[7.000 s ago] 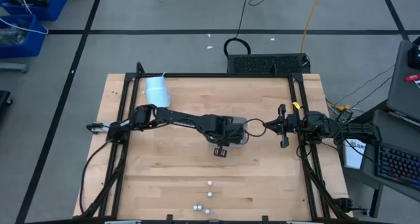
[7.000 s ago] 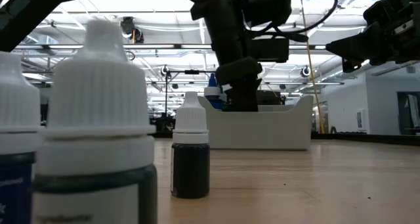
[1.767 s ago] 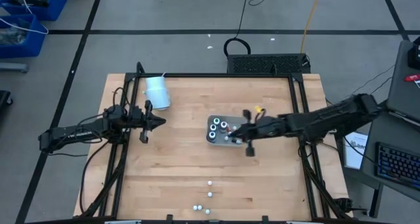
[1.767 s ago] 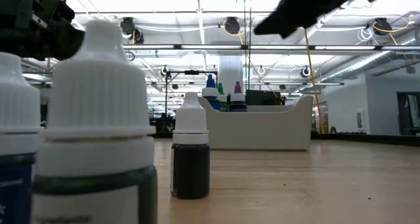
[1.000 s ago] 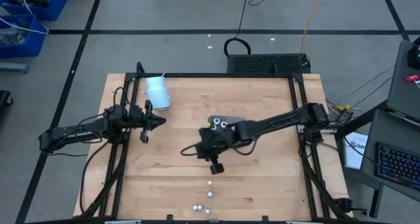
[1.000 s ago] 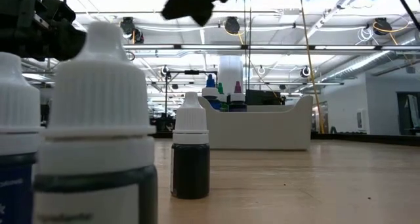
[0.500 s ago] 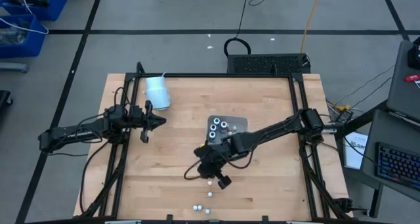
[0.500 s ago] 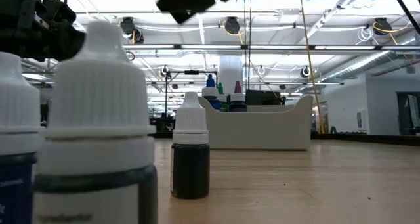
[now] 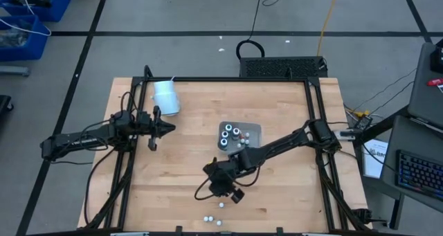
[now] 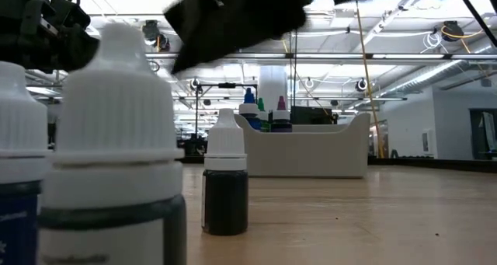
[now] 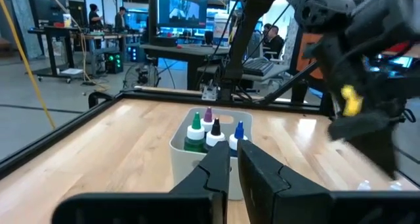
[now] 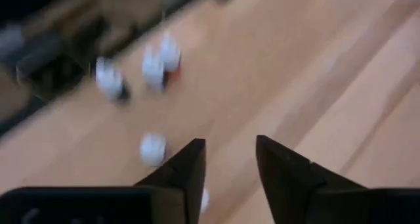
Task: Pick & Place food coloring
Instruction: Put the orange food coloring bottle into the bin
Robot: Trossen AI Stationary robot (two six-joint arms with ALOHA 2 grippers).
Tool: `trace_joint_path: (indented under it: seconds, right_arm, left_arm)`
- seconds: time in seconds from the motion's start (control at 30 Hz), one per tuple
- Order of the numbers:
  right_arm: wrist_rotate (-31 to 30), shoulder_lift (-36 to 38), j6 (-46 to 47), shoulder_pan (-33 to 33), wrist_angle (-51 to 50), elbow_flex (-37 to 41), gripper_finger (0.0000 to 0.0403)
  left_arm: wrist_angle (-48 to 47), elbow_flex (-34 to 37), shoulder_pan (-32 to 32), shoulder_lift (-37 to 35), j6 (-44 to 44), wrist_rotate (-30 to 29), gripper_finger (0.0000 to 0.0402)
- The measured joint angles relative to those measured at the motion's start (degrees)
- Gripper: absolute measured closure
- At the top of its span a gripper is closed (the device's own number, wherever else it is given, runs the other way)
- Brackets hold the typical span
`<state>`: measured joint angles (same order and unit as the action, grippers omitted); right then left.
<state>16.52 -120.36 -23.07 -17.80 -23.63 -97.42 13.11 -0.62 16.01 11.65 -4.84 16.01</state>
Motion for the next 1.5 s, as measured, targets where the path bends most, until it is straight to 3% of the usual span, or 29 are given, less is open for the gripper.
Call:
trace_joint_path:
  seconds: [0.33, 0.63, 1.13, 1.5]
  right_arm:
    - [0.1, -1.7, -9.8, -0.6, -2.4, 0.1, 0.0225]
    - [0.2, -1.7, -11.4, -1.2, -5.2, 0.8, 0.0226]
    - [0.1, -1.7, -10.6, -1.1, 5.3, 8.4, 0.0238]
    - [0.1, -1.7, -10.6, -1.1, 6.1, 8.9, 0.0246]
  left_arm:
    - [-0.1, 0.0, 0.0, 0.7, 0.1, 0.0, 0.0364]
    - [-1.2, 0.0, 0.0, 0.7, 0.1, 0.0, 0.0364]
    - [-1.3, 0.0, 0.0, 0.7, 0.1, 0.0, 0.0364]
    - [-1.3, 0.0, 0.0, 0.7, 0.1, 0.0, 0.0364]
